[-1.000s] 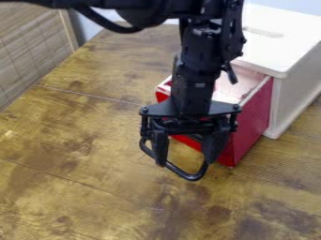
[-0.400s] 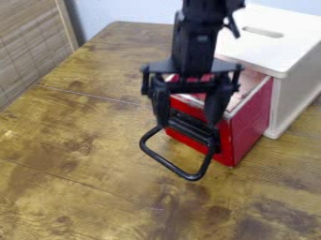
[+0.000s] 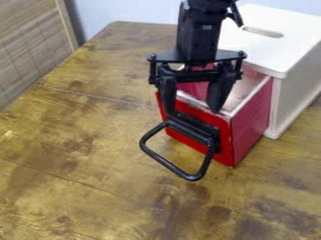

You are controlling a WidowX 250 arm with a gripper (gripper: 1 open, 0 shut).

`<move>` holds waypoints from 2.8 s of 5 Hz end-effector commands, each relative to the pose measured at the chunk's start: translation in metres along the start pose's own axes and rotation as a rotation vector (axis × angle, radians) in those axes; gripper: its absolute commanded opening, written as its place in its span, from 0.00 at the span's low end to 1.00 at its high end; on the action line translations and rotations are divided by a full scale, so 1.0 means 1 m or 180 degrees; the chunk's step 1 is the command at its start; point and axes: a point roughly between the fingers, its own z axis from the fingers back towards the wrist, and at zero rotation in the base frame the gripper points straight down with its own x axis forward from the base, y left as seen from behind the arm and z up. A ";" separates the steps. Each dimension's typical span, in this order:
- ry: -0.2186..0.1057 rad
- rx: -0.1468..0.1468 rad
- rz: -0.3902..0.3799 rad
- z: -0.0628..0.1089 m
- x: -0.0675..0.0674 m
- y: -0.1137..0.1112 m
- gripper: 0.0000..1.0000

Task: Open the drawer

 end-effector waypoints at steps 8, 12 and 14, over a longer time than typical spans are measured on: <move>-0.0169 0.0199 -0.0485 -0.036 0.034 0.028 1.00; -0.0101 0.0356 -0.0401 -0.068 0.039 0.020 1.00; -0.0039 0.0441 -0.0233 -0.079 0.042 0.021 1.00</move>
